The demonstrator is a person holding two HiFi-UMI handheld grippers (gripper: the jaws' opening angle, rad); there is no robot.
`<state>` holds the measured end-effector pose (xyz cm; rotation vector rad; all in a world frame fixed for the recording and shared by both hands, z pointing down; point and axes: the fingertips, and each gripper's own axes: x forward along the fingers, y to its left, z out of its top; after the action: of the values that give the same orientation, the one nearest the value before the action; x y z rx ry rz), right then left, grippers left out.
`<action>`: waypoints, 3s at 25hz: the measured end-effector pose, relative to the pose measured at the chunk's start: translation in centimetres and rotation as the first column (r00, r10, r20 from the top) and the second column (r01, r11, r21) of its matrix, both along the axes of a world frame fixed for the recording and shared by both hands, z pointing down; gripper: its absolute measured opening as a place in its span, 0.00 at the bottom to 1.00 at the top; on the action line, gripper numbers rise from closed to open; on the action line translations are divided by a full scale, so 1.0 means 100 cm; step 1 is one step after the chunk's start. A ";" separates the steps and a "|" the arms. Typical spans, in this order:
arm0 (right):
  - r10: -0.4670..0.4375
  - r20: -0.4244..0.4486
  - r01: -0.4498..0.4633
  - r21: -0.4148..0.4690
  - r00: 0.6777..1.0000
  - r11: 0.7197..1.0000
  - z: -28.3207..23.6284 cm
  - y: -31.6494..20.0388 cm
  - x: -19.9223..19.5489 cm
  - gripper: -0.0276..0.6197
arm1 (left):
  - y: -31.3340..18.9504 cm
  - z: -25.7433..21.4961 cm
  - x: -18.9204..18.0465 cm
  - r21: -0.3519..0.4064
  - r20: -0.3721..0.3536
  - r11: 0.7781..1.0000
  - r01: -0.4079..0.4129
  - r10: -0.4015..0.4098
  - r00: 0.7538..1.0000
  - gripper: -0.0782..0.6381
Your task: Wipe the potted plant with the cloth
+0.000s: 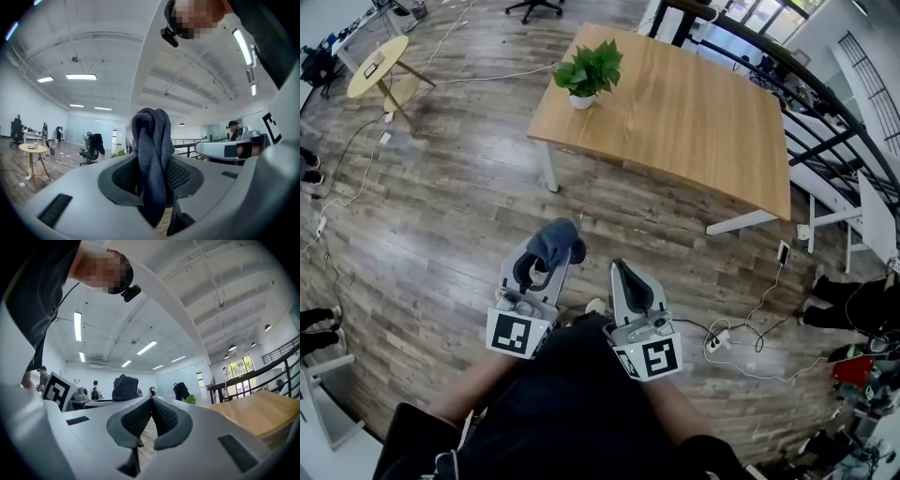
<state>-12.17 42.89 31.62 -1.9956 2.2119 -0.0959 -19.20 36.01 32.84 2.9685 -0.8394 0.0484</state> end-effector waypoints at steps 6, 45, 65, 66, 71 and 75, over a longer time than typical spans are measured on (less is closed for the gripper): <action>-0.030 0.040 0.030 0.002 0.999 1.000 0.007 0.007 0.031 0.07 | -0.003 -0.007 0.008 0.015 -0.020 0.995 0.098 -0.097 0.995 0.34; -0.219 -0.038 0.218 -0.038 0.975 0.975 0.014 -0.246 0.085 0.07 | -0.245 0.034 0.081 -0.060 0.024 0.998 0.007 -0.006 1.000 0.34; -0.150 -0.077 0.135 -0.170 0.986 0.976 0.060 -0.360 0.121 0.07 | -0.365 0.082 0.096 -0.113 0.078 0.993 0.043 -0.034 0.996 0.34; -0.168 -0.080 0.153 -0.171 0.983 0.973 0.064 -0.362 0.122 0.07 | -0.366 0.085 0.099 -0.124 0.075 0.991 0.047 -0.038 0.996 0.34; -0.241 -0.135 0.222 -0.146 0.961 0.964 0.083 -0.367 0.129 0.07 | -0.380 0.104 0.091 -0.134 0.076 0.984 0.120 -0.111 0.991 0.33; -0.273 -0.185 0.251 -0.136 0.944 0.958 0.097 -0.376 0.145 0.07 | -0.393 0.139 0.090 -0.138 0.136 0.980 0.145 -0.127 0.983 0.33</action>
<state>2.33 5.29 41.34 -1.8220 2.6496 -0.0502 -10.22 -3.28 46.73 2.7870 -1.0050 0.2832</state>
